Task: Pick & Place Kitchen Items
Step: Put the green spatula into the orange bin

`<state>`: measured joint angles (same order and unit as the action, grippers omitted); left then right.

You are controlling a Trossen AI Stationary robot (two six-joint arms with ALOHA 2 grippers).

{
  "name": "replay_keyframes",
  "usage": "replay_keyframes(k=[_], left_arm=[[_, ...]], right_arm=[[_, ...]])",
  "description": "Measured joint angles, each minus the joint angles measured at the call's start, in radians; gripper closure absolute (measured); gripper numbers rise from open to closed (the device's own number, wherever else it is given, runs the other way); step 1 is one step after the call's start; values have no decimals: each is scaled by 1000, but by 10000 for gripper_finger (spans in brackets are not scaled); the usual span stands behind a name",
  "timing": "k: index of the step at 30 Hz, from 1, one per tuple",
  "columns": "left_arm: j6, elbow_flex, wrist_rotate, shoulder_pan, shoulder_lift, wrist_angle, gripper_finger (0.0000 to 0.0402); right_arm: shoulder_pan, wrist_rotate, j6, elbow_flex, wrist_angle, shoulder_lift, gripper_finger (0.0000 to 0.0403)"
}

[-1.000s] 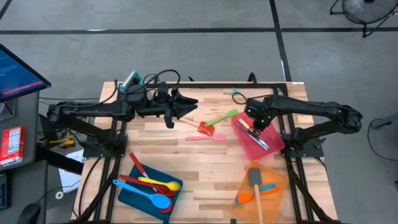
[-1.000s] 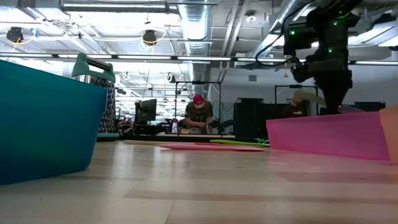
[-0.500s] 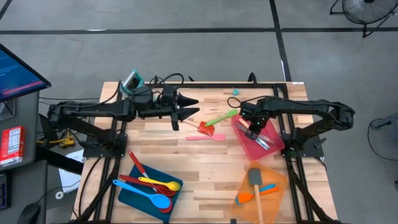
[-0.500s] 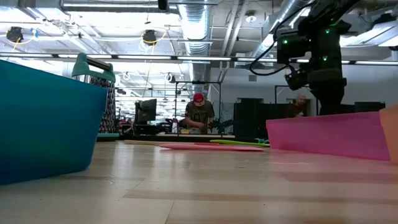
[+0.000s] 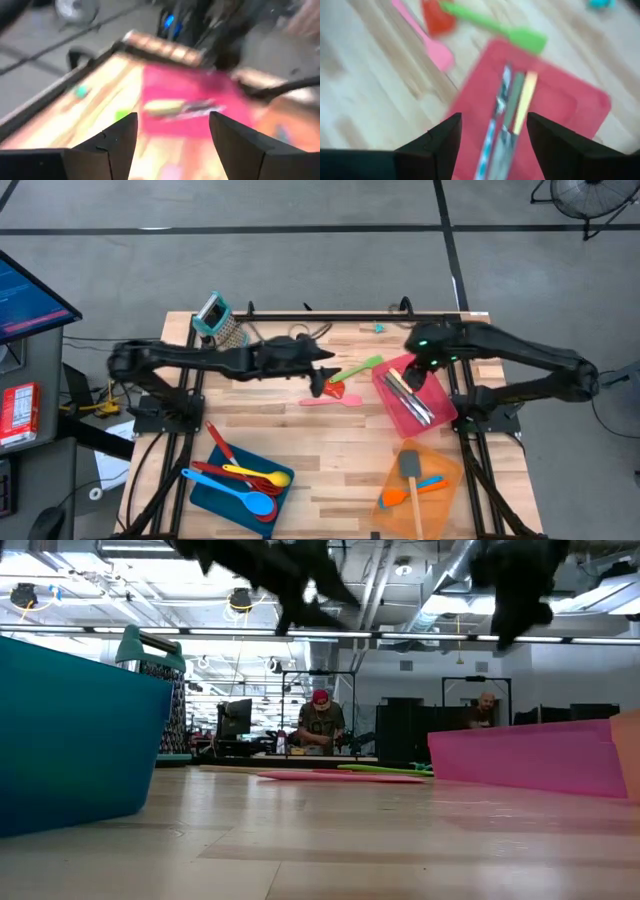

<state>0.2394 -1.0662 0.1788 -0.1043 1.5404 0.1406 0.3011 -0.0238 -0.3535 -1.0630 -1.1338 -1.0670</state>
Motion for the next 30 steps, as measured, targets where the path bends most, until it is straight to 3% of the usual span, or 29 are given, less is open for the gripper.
replay_keyframes(k=[6,14,25,30], left_arm=[[-80,1,15,-36,200,127,169],[-85,-1,-28,-83,394,387,168],[-88,-6,3,-82,530,408,123],[-137,-78,8,-73,605,409,121]], right_arm=[[-47,-2,-98,-103,1,181,190],[-60,-4,-231,-111,4,346,205],[-59,-7,-272,-110,4,421,216],[-59,-7,-269,-110,4,419,216]])
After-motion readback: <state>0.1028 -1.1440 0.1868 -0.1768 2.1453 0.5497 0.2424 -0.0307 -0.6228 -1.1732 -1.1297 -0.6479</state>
